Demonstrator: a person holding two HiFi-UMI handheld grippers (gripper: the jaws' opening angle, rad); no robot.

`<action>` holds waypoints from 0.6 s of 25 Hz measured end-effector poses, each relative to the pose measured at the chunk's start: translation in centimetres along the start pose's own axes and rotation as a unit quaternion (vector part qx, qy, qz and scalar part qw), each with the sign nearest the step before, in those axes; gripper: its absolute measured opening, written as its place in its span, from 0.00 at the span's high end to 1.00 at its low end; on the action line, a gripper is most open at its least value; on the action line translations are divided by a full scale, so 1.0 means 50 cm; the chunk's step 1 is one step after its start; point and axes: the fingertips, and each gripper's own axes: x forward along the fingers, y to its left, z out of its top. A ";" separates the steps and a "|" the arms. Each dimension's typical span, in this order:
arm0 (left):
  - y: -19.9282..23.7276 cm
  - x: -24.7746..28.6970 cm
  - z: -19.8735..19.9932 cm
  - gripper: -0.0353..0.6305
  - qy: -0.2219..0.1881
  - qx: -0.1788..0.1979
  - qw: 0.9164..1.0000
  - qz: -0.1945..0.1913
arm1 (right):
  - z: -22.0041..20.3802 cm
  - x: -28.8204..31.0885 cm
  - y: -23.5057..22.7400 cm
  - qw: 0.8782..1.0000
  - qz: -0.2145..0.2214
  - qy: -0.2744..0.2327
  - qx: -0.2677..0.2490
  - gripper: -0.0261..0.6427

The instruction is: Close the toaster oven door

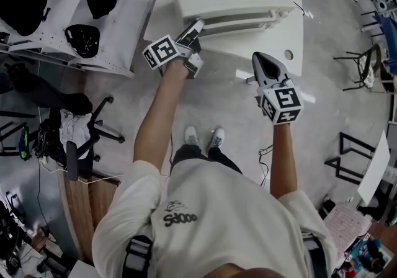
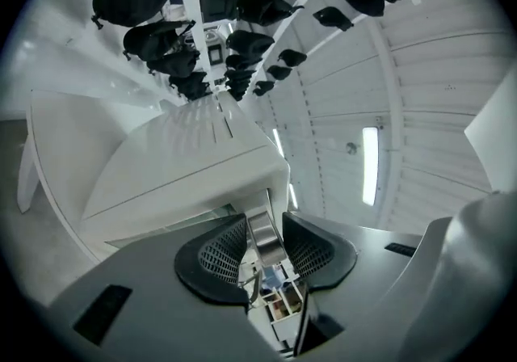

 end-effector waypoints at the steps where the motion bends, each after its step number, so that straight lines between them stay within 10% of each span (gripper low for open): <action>1: 0.000 0.001 0.001 0.72 0.000 -0.003 1.000 -0.003 | -0.001 0.002 0.000 1.000 -0.001 0.002 0.001 0.95; 15: -0.038 -0.045 -0.015 0.75 0.033 0.108 0.993 0.030 | 0.047 -0.024 -0.005 1.000 0.001 -0.015 -0.012 0.95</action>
